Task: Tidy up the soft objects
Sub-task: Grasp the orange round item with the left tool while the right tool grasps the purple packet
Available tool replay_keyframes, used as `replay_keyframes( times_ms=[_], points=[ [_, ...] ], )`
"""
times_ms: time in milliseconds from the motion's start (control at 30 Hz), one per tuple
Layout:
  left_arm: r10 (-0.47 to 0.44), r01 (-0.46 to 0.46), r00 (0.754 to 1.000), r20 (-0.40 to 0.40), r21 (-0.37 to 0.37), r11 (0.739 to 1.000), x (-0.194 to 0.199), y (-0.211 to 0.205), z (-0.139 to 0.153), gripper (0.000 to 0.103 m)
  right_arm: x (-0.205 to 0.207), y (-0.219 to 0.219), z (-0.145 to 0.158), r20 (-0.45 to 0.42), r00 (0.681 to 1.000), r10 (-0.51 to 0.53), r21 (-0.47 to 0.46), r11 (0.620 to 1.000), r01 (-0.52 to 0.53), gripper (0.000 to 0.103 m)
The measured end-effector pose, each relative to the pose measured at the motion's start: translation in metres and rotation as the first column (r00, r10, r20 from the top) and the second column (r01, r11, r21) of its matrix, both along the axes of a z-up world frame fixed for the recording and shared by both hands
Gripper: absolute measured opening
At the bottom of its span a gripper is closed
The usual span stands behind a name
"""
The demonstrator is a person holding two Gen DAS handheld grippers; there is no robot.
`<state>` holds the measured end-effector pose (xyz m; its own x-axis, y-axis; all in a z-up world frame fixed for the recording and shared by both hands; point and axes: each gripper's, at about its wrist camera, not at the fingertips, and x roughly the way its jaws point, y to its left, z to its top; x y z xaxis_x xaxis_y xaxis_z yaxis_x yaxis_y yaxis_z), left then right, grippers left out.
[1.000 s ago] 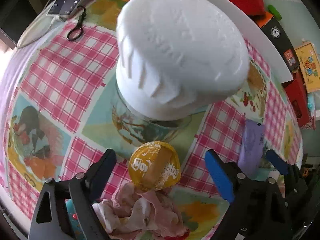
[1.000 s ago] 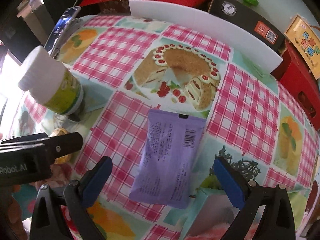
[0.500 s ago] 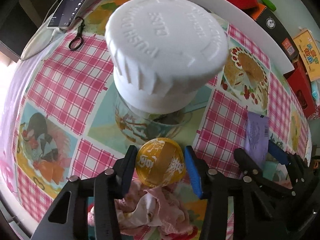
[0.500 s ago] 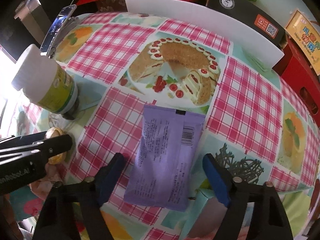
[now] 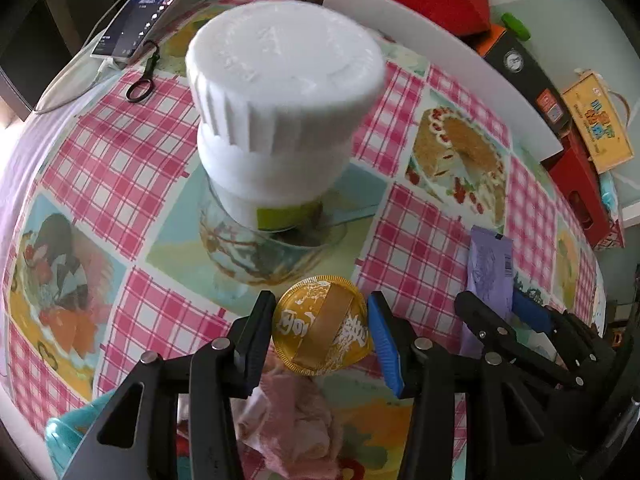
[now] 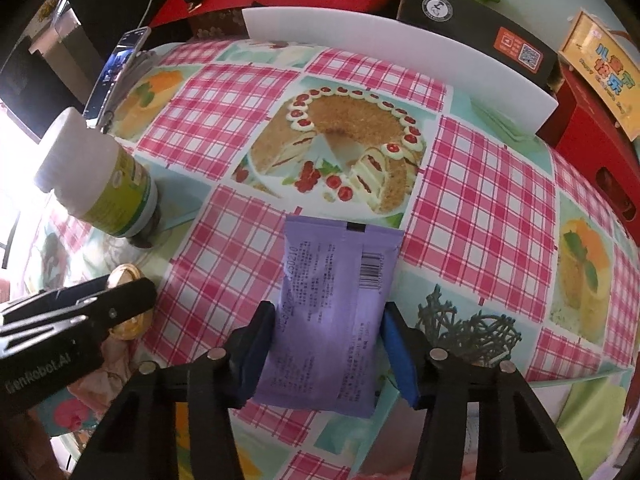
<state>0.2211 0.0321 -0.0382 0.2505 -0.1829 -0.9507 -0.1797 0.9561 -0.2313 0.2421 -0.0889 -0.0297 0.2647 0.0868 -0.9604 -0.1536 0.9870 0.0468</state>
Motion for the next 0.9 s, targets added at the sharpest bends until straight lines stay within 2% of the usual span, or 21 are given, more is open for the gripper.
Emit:
replay_keyframes(
  times_ms=[133, 367, 900],
  points=[
    [0.023, -0.022, 0.998, 0.054, -0.002, 1.000, -0.009, 0.002, 0.009, 0.049, -0.002, -0.006, 0.005, 0.021, 1.000, -0.019, 0.018, 1.000, 0.018, 0.056],
    [0.008, -0.004, 0.994, 0.112, -0.031, 1.000, -0.011, 0.013, 0.027, 0.049, -0.004, -0.014, 0.025, 0.066, 0.997, -0.050, 0.031, 0.998, 0.048, 0.056],
    [-0.002, 0.022, 0.978, 0.207, -0.093, 0.995, -0.007, 0.027, 0.057, 0.049, -0.016, -0.004, 0.088, 0.213, 0.973, -0.086, 0.032, 0.996, 0.080, 0.056]
  ],
)
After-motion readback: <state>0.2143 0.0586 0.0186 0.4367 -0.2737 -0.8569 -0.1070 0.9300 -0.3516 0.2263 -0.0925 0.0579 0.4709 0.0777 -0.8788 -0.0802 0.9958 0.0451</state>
